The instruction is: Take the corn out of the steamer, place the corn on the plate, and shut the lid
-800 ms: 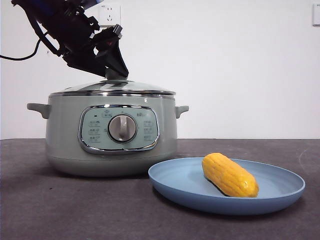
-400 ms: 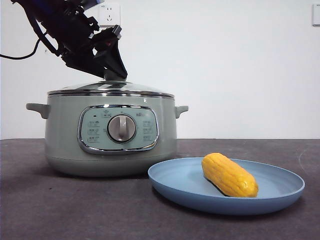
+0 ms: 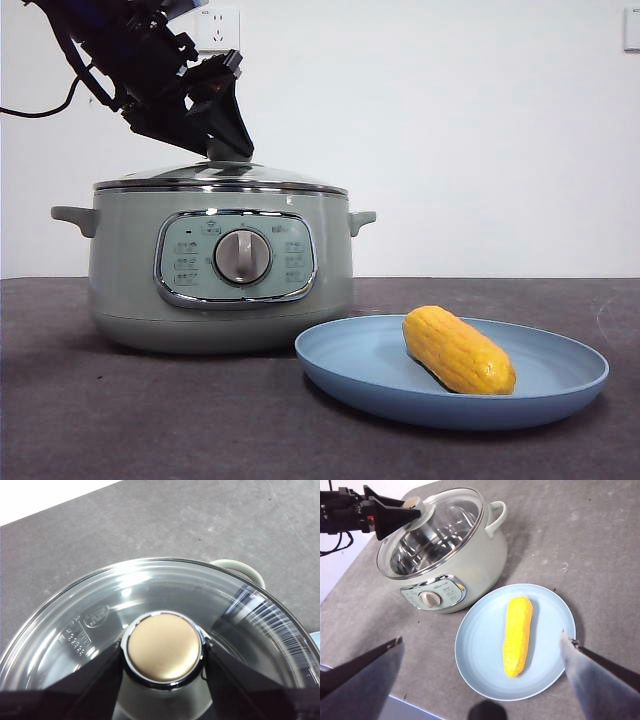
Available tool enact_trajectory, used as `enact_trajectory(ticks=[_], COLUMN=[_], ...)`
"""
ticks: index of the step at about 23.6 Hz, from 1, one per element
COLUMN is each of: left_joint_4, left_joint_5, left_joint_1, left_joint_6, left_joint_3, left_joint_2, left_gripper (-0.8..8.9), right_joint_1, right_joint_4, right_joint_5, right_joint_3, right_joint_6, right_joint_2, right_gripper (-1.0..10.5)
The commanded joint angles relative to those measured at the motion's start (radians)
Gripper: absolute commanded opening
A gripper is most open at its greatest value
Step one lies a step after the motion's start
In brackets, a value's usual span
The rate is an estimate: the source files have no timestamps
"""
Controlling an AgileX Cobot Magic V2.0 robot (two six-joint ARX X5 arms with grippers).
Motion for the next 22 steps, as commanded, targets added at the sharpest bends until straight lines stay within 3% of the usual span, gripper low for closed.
enact_trajectory(ticks=[1,3,14,22], left_joint_4=[-0.024,-0.017,-0.036,-0.294], left_joint_5=[-0.006,-0.006,-0.006,0.019], left_joint_1=[-0.002,-0.002,-0.002,-0.003], left_joint_6=[0.026,0.027,0.022,-0.023], left_joint_3=[-0.011,-0.011,-0.011,-0.011], left_joint_2=[0.003,0.003,-0.088,-0.288], left_gripper=[5.01,5.73,5.72,5.62], right_joint_1=[0.002,0.002,0.002,0.002], right_joint_4=[0.003,-0.002,-0.039,-0.056], right_joint_5=[0.000,0.000,-0.002,-0.110], right_joint_3=[-0.005,-0.005,-0.005,-0.005], right_joint_6=[-0.012,-0.012,-0.039,-0.127], right_joint_2=[-0.002,-0.002,-0.002,0.000], right_gripper=[5.9,5.9,5.9,5.9])
